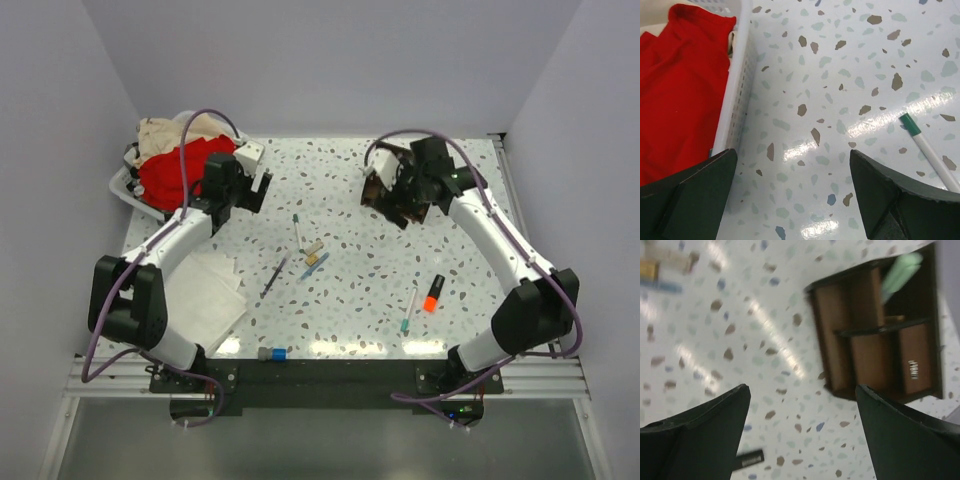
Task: Sort the stationery into containers
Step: Pick up the stationery from the center of the board.
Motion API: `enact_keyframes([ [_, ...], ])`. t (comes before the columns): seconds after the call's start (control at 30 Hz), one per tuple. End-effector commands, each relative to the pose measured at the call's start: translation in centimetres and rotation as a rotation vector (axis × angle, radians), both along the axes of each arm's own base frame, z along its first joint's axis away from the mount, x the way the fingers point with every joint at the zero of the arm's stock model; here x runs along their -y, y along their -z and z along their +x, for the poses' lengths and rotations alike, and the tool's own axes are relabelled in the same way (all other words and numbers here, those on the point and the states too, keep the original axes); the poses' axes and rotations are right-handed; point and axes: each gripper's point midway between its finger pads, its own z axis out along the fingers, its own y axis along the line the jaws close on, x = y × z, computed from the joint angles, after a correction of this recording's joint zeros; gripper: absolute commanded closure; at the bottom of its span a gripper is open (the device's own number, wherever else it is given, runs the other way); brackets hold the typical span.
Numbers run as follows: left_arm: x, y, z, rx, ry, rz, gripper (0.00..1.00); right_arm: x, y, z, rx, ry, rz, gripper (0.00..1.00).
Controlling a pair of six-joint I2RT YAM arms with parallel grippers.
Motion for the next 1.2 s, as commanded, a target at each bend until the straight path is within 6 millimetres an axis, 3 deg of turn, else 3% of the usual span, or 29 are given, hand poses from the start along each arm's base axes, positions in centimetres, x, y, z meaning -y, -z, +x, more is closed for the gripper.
enact_keyframes([
  [0.0,0.7,-0.9,-0.6,0.027,0.045,0.003,0.00,4.9,8.2,-9.8,-0.361,-0.450,-0.370,0.12],
  [0.07,0.8,-0.7,-0.7,0.024,0.050,0.005,0.00,7.3,10.3,-12.5,-0.422,-0.615,-0.507,0.15],
  [0.13,0.8,-0.5,-0.8,0.023,0.052,0.007,0.00,9.3,10.4,-13.3,-0.384,-0.691,-0.618,0.15],
  [0.17,0.8,-0.4,-0.8,0.022,0.053,0.008,0.00,10.0,11.6,-14.5,-0.389,-0.808,-0.668,0.14],
  [0.3,0.9,-0.2,-0.7,0.023,0.053,0.009,0.00,10.8,11.8,-16.5,-0.313,-1.048,-0.743,0.12],
  [0.5,0.7,0.0,-0.6,0.023,0.039,0.022,0.00,10.0,12.1,-17.2,-0.250,-1.259,-0.749,0.20],
  [0.8,0.3,0.1,-1.5,0.030,0.034,0.048,0.00,9.9,14.0,-19.0,-0.321,-1.474,-0.709,0.25],
  [1.0,0.0,0.1,-1.7,0.031,0.021,0.060,0.00,9.0,15.4,-19.7,-0.288,-1.529,-0.659,0.30],
  [1.17,-0.2,0.5,-1.9,0.021,0.021,0.075,0.00,7.7,16.5,-19.0,-0.231,-1.510,-0.620,0.33],
])
